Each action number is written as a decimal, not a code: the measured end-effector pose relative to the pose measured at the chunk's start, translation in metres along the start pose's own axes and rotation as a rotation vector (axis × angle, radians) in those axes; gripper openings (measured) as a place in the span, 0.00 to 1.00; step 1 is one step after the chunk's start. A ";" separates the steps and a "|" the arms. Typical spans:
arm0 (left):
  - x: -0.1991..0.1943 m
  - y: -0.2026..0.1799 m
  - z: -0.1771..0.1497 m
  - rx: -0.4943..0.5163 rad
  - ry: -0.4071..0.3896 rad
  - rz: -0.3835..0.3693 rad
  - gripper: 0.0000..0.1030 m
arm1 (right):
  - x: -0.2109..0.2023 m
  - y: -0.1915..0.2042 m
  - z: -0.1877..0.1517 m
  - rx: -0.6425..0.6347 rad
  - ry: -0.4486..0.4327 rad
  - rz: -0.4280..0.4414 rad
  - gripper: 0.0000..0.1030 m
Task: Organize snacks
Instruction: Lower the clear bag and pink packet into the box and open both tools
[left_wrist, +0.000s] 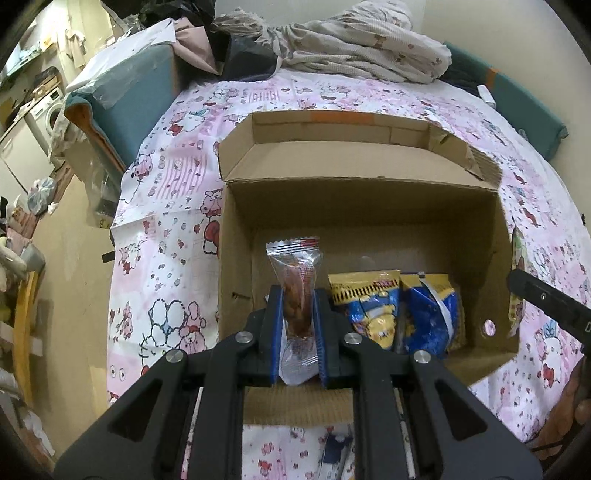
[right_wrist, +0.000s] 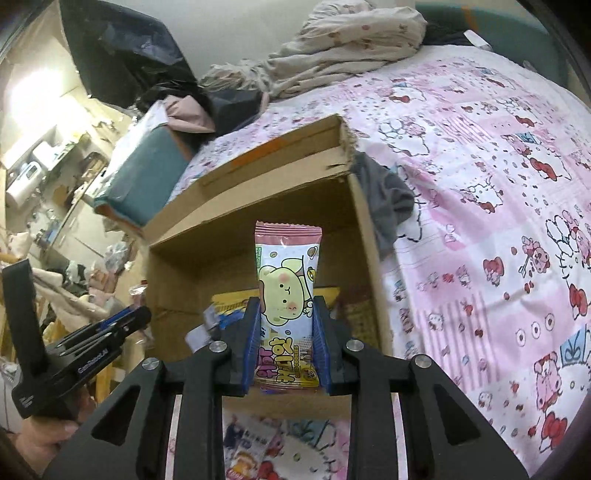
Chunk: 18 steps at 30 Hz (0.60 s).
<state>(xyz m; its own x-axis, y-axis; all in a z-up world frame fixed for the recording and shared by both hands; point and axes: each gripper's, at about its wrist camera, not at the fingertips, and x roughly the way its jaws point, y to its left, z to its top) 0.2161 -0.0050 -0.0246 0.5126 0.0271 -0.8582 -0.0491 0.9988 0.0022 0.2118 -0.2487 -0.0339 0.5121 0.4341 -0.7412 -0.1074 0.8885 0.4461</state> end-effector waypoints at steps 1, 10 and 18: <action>0.003 0.000 0.001 0.001 0.001 0.002 0.12 | 0.004 -0.002 0.001 0.005 0.008 -0.009 0.27; 0.021 0.000 -0.006 0.011 -0.003 -0.016 0.14 | 0.032 -0.015 -0.003 0.061 0.103 -0.034 0.27; 0.029 0.001 -0.007 0.000 0.015 -0.038 0.15 | 0.039 -0.014 -0.004 0.077 0.111 -0.022 0.29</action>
<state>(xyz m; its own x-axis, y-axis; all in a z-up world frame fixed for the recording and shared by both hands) 0.2248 -0.0033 -0.0528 0.5010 -0.0114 -0.8654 -0.0300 0.9991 -0.0305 0.2299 -0.2432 -0.0710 0.4157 0.4317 -0.8005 -0.0294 0.8861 0.4626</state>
